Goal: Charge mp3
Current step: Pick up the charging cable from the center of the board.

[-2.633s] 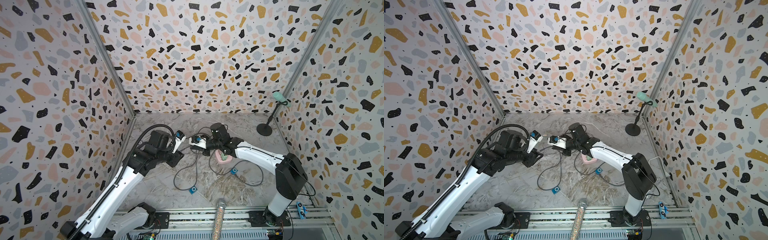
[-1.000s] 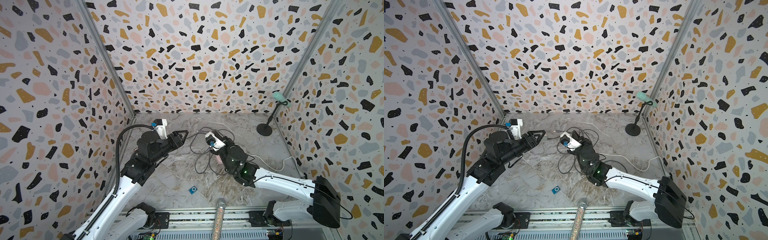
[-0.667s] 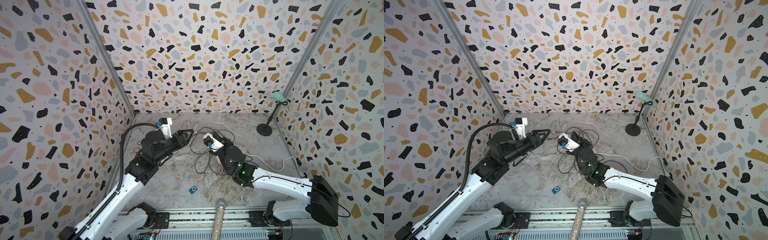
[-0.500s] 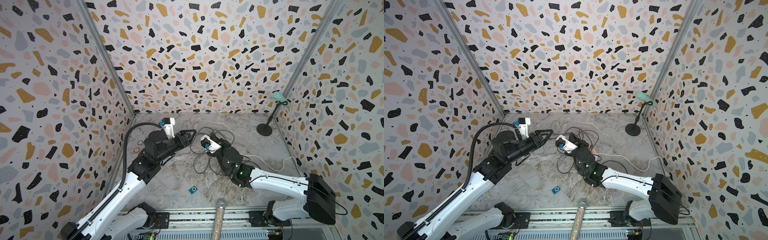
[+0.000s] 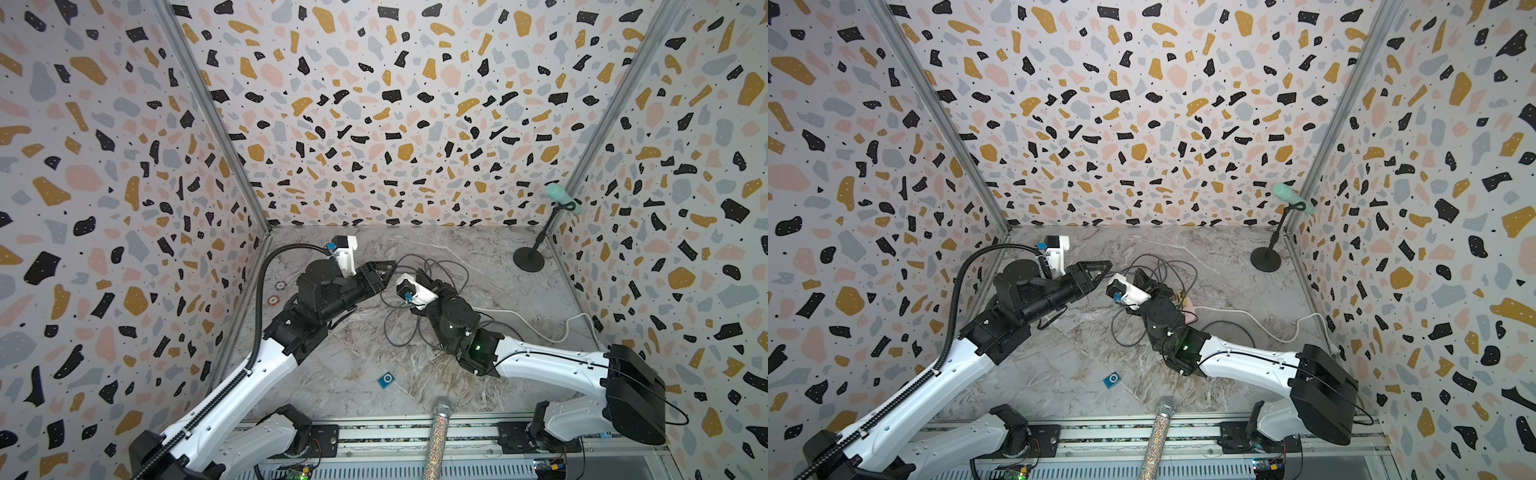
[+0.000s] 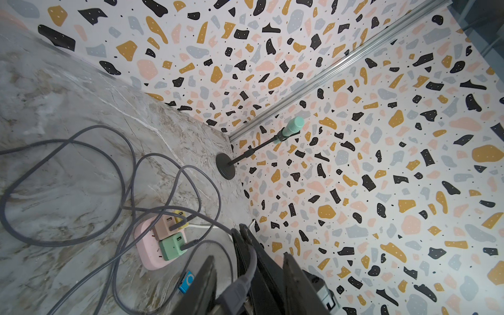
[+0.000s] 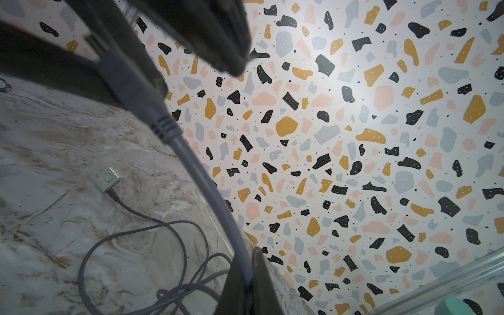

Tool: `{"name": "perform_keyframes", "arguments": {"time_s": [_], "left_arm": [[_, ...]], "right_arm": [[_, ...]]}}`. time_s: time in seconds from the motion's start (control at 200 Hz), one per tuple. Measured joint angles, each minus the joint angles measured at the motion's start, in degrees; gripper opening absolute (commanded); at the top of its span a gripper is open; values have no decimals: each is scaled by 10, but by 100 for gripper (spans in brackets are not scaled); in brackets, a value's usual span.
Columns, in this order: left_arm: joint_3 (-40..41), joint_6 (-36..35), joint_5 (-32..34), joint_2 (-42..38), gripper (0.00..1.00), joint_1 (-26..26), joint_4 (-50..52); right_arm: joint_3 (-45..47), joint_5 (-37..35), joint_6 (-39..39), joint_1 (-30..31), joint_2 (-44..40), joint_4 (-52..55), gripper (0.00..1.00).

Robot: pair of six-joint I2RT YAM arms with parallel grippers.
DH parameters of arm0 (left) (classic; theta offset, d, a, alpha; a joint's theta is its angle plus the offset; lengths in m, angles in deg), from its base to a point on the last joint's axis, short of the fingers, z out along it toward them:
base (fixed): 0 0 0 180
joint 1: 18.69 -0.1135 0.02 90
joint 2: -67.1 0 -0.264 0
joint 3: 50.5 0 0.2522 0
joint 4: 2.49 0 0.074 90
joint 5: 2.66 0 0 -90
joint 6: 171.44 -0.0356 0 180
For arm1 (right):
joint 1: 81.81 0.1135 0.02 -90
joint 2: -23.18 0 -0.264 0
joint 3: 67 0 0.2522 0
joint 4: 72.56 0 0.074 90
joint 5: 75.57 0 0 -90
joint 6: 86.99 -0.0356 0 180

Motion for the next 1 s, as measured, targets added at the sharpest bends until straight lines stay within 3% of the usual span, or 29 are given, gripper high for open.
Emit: {"name": "perform_keyframes", "arguments": {"time_s": [0.611,0.731,0.866,1.001], "left_arm": [[2,11,0,-2,12,5,0],[2,8,0,-2,8,7,0],[2,5,1,-2,8,7,0],[2,-18,2,-2,7,7,5]], "right_arm": [[11,-1,0,0,-1,-20,0],[18,-1,0,0,-2,-21,9],[21,-1,-11,0,-11,-20,40],[21,13,-47,0,-34,7,53]]}}
